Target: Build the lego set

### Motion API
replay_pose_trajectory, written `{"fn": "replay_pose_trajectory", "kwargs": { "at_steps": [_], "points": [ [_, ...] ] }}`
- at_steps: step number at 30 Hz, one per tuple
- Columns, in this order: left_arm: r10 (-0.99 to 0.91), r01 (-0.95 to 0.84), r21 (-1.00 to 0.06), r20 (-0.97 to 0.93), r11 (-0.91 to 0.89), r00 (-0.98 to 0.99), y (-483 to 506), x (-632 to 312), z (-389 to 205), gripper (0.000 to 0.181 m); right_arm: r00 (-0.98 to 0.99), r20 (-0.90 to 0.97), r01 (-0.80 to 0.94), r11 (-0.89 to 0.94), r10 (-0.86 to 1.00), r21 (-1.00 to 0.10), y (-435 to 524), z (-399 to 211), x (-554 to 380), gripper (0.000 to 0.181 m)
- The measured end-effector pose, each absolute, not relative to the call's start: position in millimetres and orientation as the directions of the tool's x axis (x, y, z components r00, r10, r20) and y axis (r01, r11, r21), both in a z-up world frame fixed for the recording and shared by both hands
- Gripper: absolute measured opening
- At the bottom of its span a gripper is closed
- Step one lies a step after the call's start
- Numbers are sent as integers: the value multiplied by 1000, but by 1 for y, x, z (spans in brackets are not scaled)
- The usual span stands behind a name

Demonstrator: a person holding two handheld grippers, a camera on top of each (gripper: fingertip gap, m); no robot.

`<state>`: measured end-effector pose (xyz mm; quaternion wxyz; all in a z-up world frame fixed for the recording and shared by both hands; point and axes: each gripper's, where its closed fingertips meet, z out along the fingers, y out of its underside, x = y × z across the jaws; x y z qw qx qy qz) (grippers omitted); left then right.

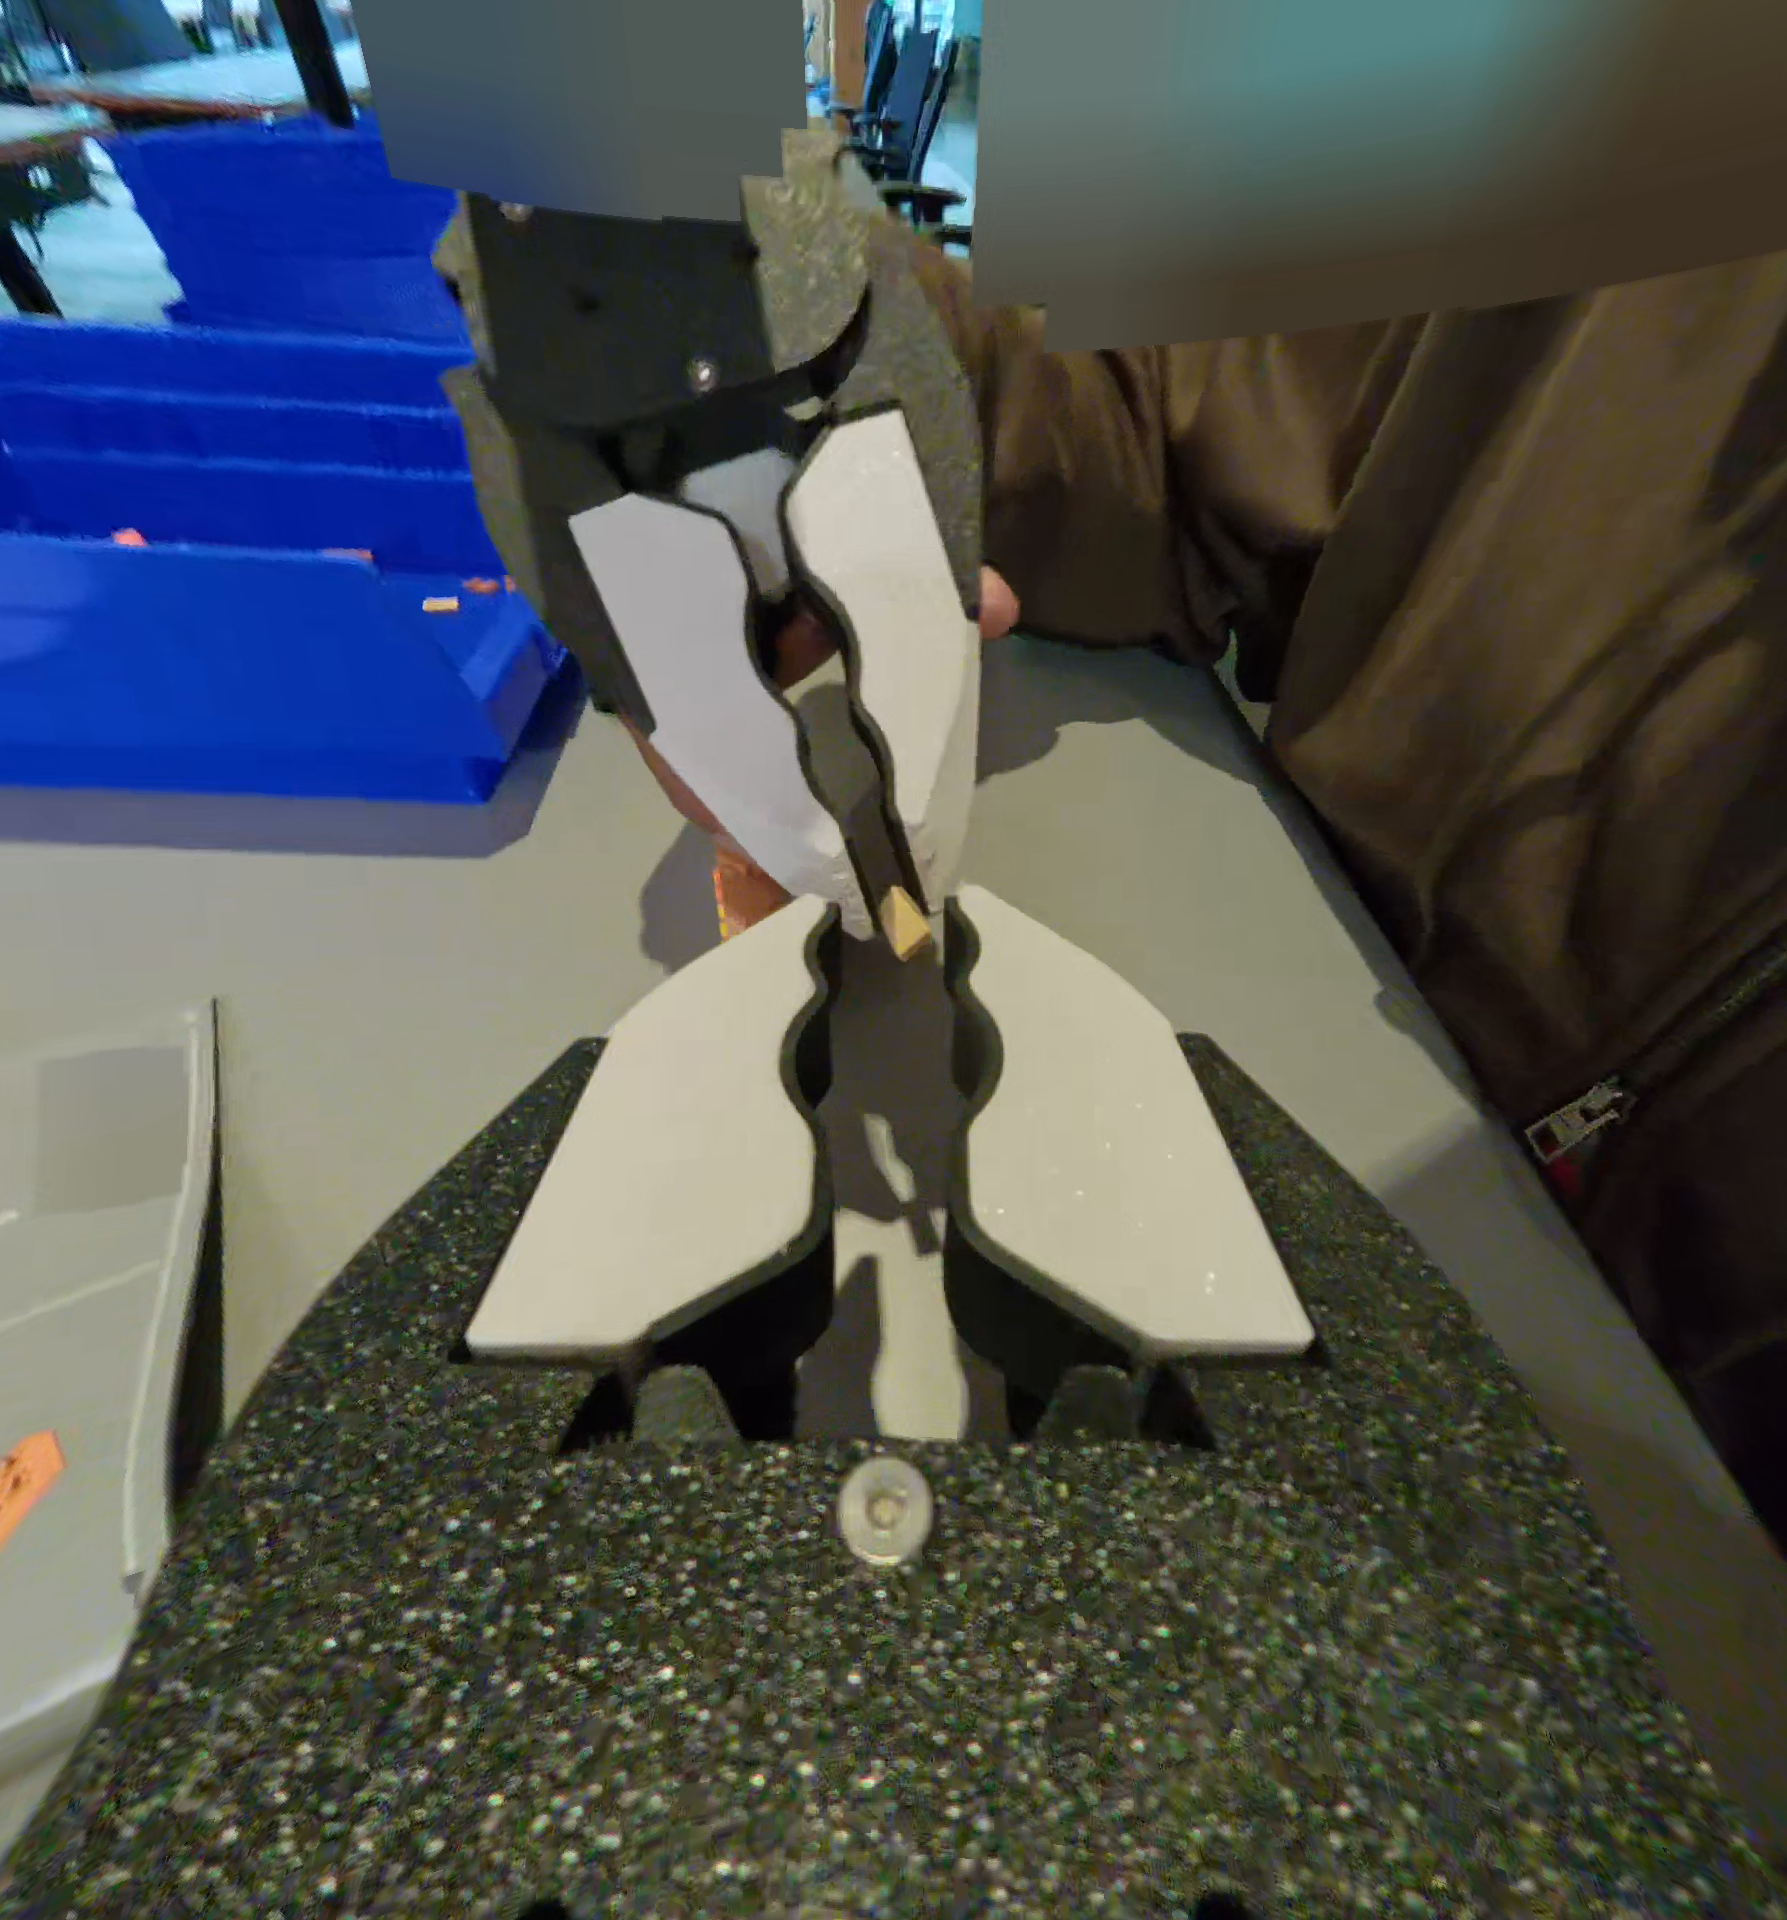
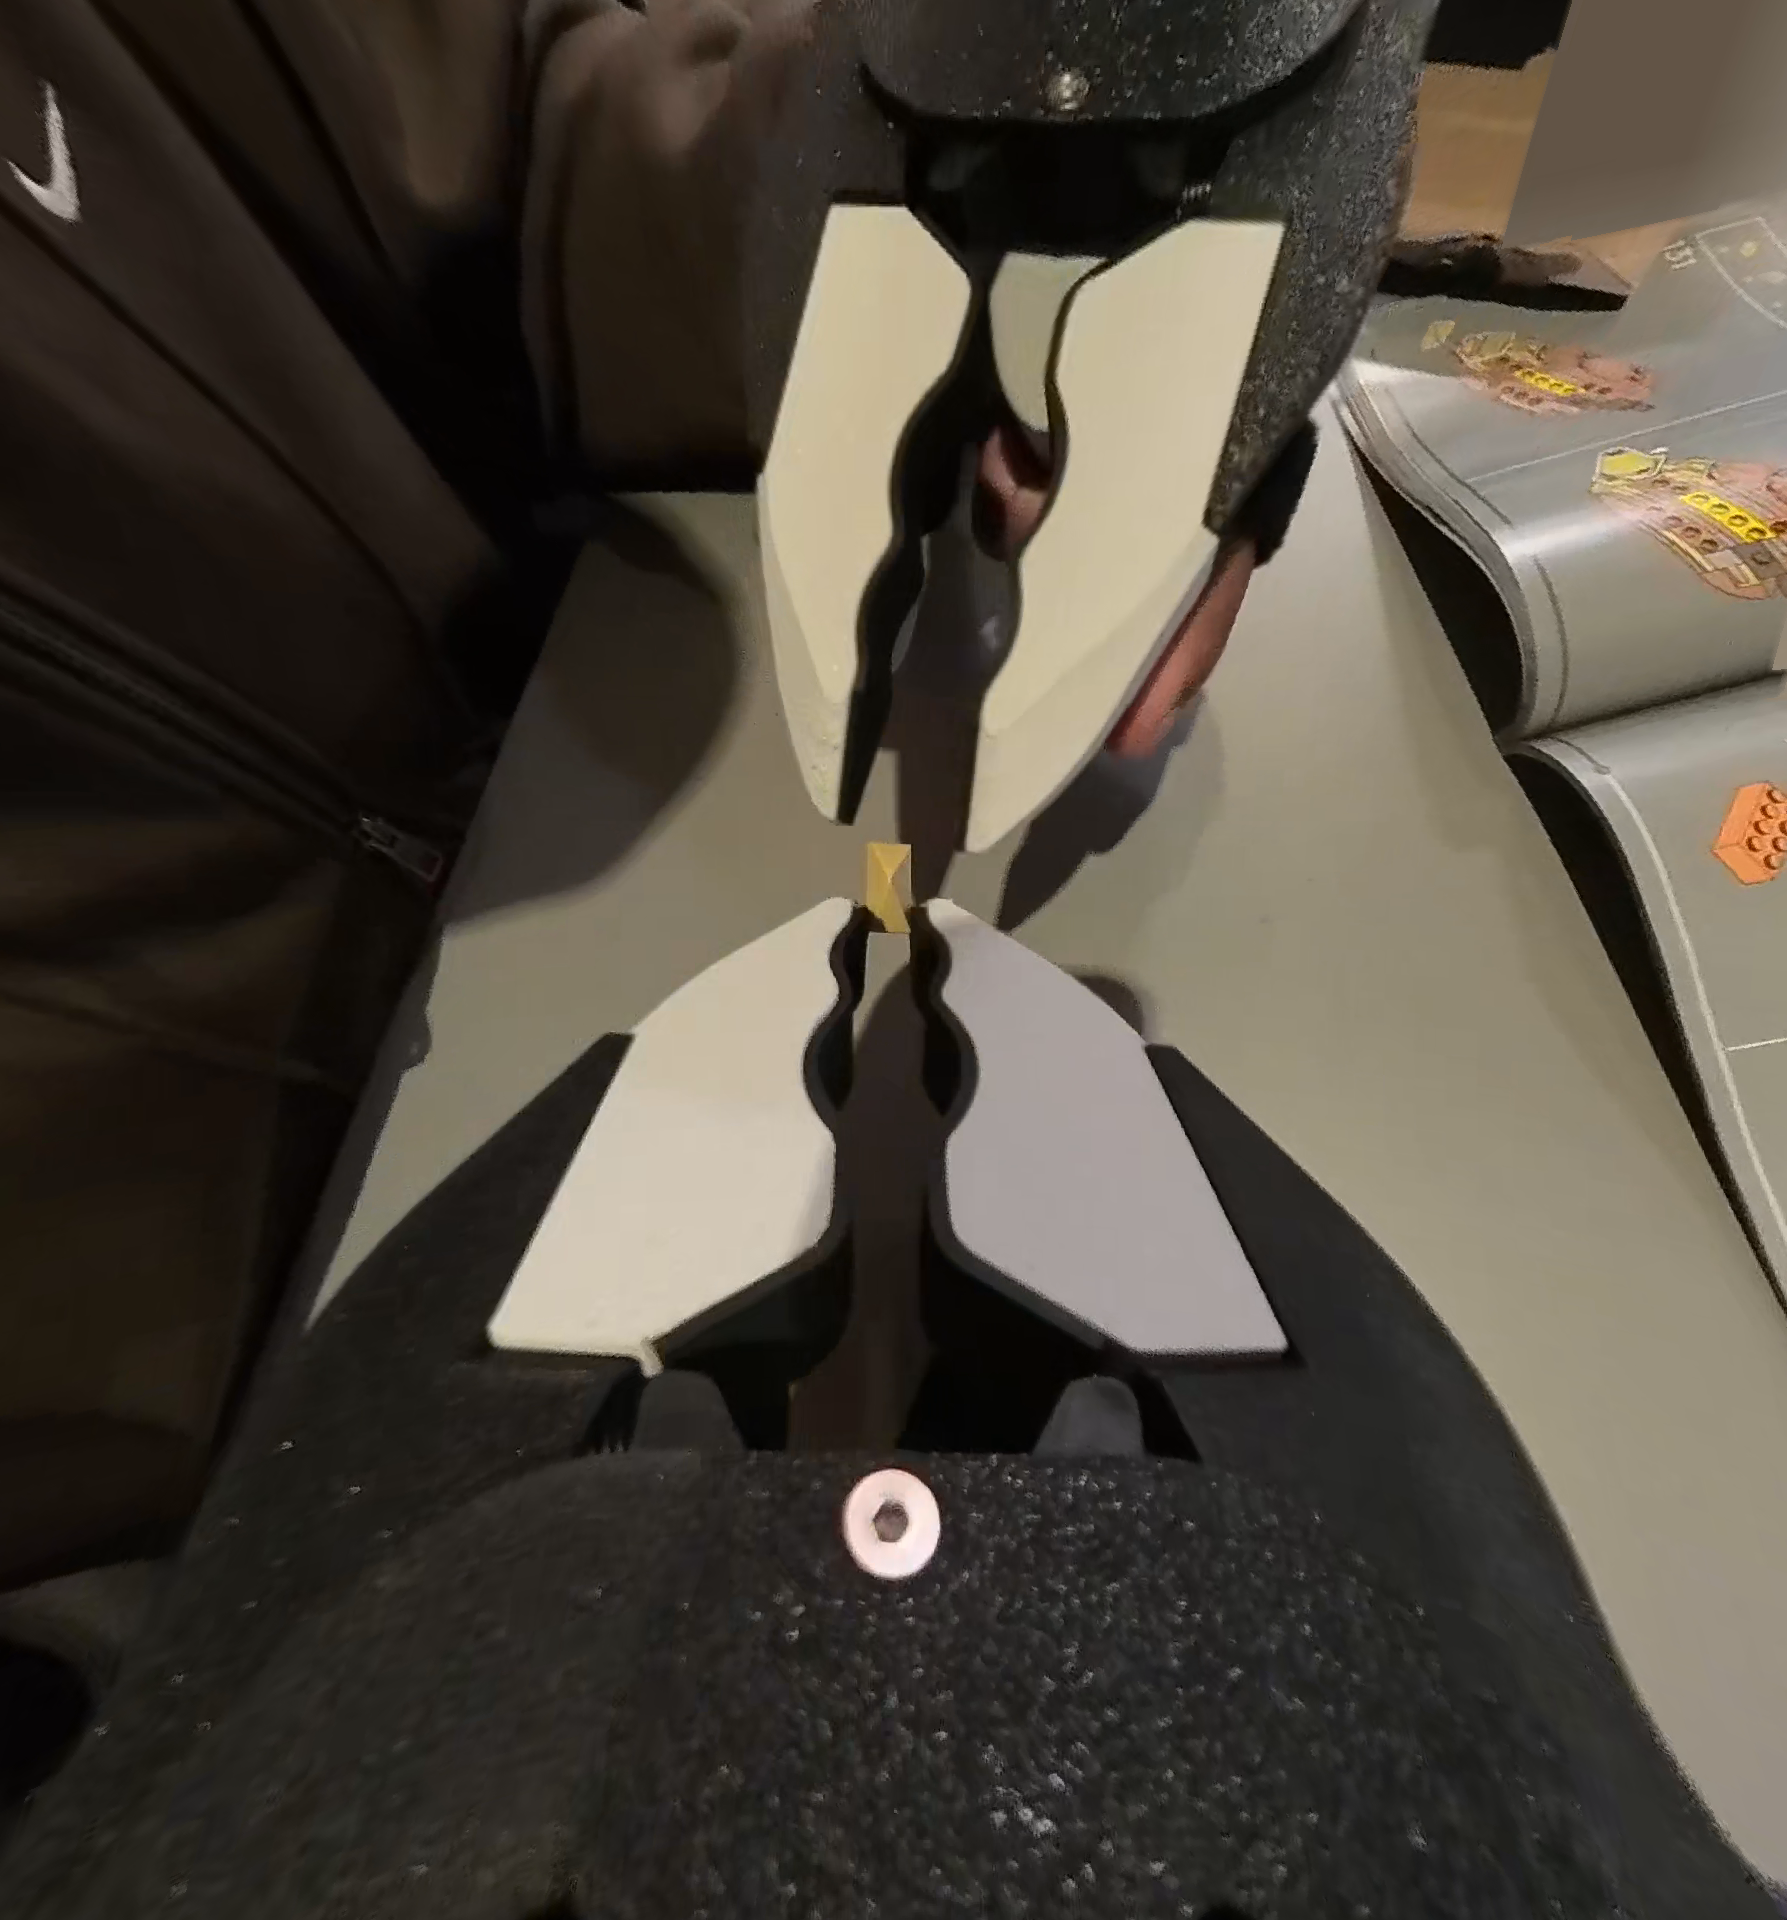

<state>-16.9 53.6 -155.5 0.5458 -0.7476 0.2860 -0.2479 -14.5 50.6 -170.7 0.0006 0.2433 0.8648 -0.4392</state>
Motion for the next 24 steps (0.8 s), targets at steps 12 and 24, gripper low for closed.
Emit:
{"fn": "replay_pose_trajectory", "kwargs": {
  "at_steps": [12,24],
  "points": [
    [-646,-219,-895,96,-389,757,59,-18,-183,9,-862,-129,431,575,491,-695,57,-185,-23,8],
    [-525,-4,-919,221,-394,822,75,-39,-175,8,-778,-33,442,509,627,-739,75,-176,-47,27]
  ]
}}
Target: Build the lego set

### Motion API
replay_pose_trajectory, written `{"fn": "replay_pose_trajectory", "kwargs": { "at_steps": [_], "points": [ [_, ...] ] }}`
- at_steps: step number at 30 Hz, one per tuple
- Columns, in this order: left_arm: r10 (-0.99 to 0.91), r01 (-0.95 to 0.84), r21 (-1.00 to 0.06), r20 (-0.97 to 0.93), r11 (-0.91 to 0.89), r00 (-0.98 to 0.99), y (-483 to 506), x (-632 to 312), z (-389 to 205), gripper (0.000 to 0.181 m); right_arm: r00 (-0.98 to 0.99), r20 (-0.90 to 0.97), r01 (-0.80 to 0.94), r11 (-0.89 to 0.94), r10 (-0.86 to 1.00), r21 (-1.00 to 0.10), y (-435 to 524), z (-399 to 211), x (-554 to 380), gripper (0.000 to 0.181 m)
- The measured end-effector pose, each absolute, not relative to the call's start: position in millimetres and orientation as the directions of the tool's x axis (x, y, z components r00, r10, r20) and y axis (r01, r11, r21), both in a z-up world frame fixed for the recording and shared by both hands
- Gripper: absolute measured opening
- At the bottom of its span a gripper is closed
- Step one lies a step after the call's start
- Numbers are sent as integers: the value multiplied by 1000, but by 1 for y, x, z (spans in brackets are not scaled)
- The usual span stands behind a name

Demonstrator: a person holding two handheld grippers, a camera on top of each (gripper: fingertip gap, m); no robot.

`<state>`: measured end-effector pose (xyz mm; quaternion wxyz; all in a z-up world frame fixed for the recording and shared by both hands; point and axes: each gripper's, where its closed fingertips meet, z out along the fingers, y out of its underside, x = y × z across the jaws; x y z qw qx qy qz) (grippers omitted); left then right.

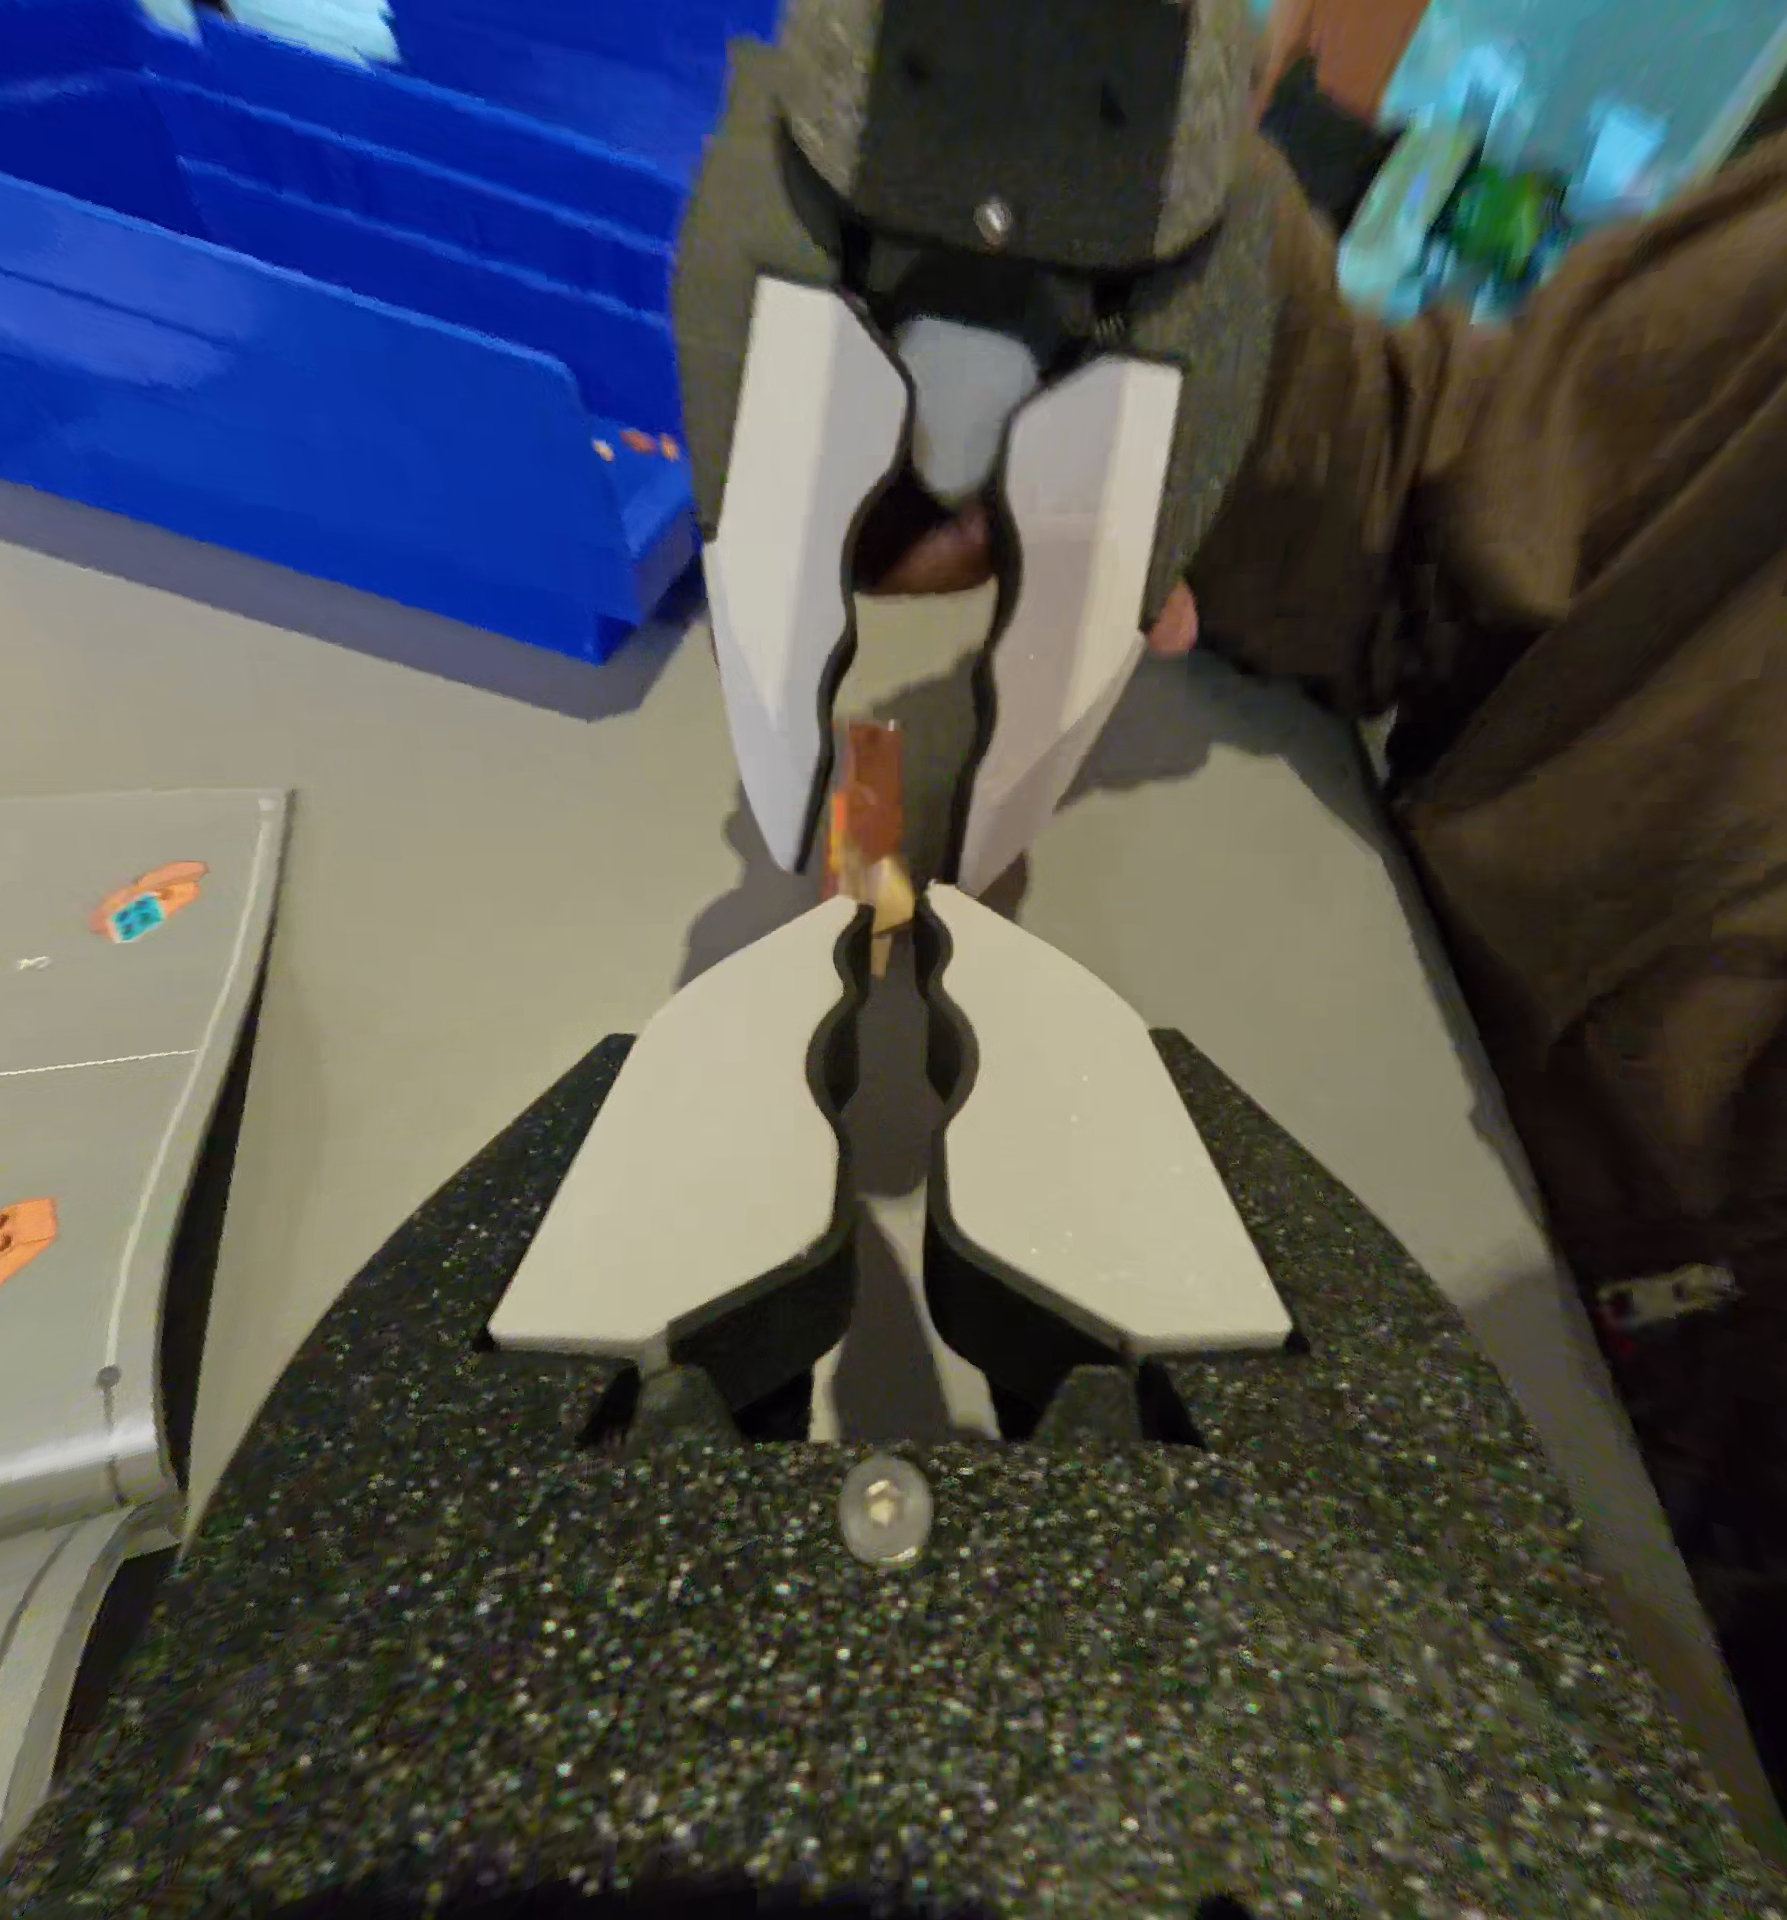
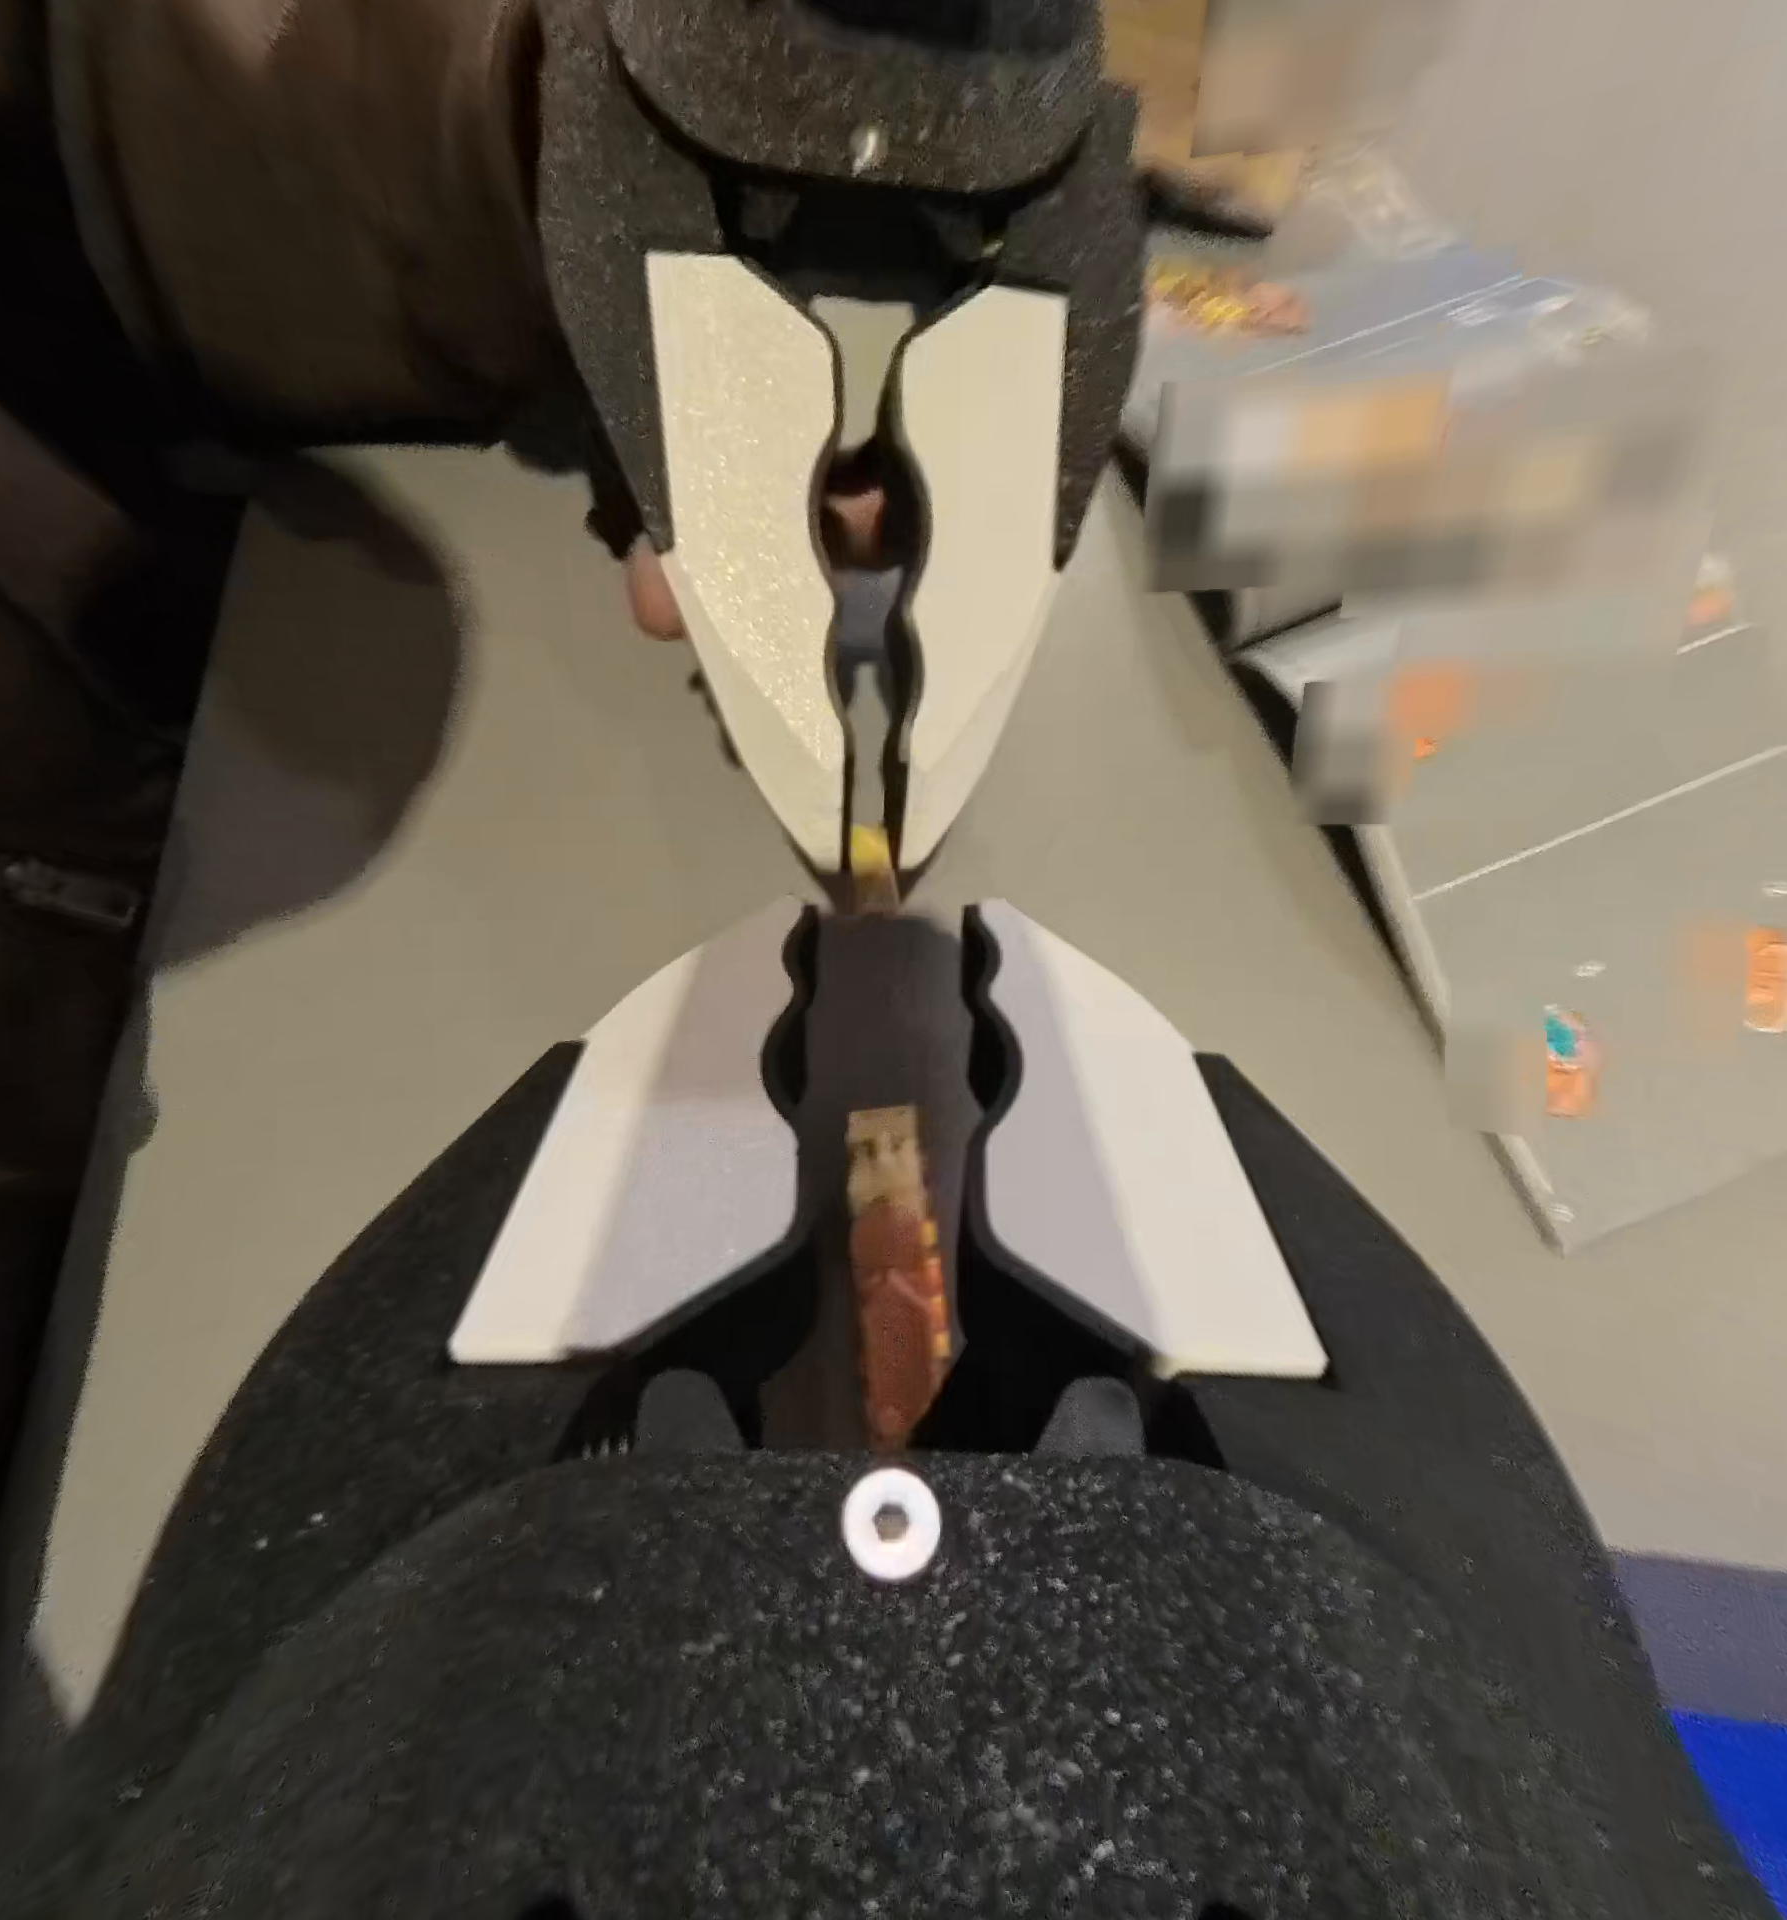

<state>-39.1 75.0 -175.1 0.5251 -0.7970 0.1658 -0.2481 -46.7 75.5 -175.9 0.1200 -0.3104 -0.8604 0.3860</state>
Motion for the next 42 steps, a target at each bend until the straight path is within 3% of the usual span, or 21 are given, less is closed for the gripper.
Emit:
{"fn": "replay_pose_trajectory", "kwargs": {
  "at_steps": [4,8,11,17,42],
  "points": [
    [-450,405,-873,487,-273,748,83,-65,-139,8,-672,97,299,388,734,-872,88,-148,-66,30],
    [-457,761,-635,722,-137,520,85,-92,-118,7,-456,281,140,380,844,-914,104,-128,-78,27],
    [-488,891,-445,800,-89,350,85,-101,-116,7,-340,380,69,426,860,-902,103,-119,-80,24],
    [-531,930,-359,806,-83,263,88,-87,-112,7,-264,516,37,543,815,-839,90,-118,-82,25],
    [-522,928,-359,812,-95,261,94,-72,-123,7,-232,506,49,530,831,-847,87,-125,-86,19]
  ]
}}
